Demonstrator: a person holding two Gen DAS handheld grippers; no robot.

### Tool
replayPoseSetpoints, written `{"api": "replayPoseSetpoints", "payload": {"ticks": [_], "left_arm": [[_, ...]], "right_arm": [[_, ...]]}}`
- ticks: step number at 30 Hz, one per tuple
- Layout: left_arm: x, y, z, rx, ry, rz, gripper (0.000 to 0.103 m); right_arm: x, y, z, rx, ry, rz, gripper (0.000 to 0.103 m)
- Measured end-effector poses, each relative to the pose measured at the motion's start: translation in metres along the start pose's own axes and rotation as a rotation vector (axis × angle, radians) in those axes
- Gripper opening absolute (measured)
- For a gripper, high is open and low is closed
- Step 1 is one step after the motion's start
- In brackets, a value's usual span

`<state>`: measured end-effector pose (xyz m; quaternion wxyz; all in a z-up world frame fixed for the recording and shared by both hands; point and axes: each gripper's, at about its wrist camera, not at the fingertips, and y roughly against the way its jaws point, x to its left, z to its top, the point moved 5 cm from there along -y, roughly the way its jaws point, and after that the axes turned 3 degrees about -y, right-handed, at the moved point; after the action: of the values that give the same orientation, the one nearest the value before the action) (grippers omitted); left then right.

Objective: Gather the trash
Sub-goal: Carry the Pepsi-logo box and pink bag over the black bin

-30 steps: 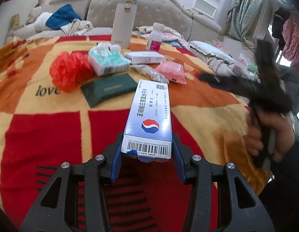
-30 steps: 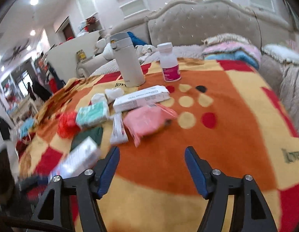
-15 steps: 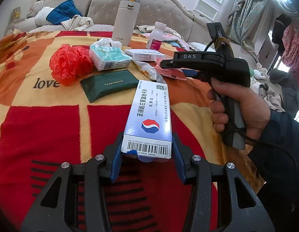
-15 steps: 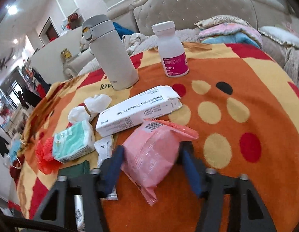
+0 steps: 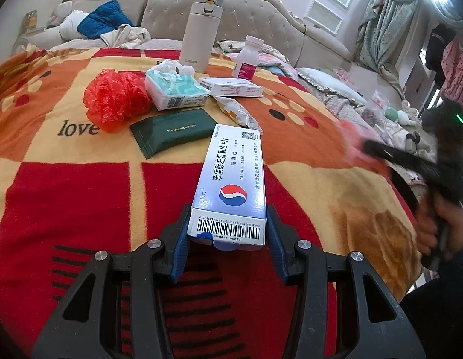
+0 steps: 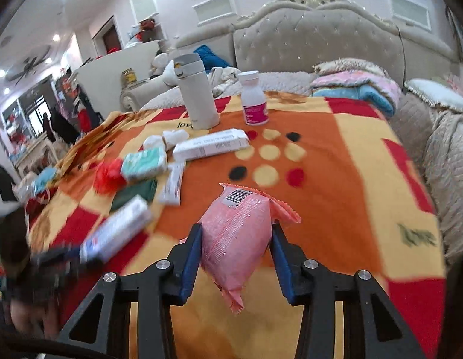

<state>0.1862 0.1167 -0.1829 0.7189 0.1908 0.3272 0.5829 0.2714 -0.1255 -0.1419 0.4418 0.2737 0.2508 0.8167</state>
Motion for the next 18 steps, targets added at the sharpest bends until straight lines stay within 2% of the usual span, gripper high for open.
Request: {"api": "replayPoseSetpoints", "payload": {"ticks": [2,5,8,11,18], "left_arm": [[-0.003,0.003,0.0,-0.013,-0.009,0.022,0.044],[-0.012,0.012,-0.004,-0.033,0.0,0.026,0.044],[-0.032,0.025,-0.004,-0.068,-0.005,0.022,0.044],[-0.054,0.032,0.001,-0.095,-0.034,0.022,0.044],[-0.11,0.014,0.012,-0.076,-0.081,0.007,0.044]], "right_arm": [[-0.01,0.019,-0.014,-0.022,0.011,-0.042,0.043],[-0.034,0.041,-0.034,-0.043,-0.054,-0.097,0.043],[-0.053,0.061,-0.037,-0.067,-0.065,-0.167,0.043],[-0.07,0.081,-0.039,-0.095,-0.092,-0.167,0.043],[-0.094,0.111,-0.049,-0.117,-0.121,-0.193,0.043]]}}
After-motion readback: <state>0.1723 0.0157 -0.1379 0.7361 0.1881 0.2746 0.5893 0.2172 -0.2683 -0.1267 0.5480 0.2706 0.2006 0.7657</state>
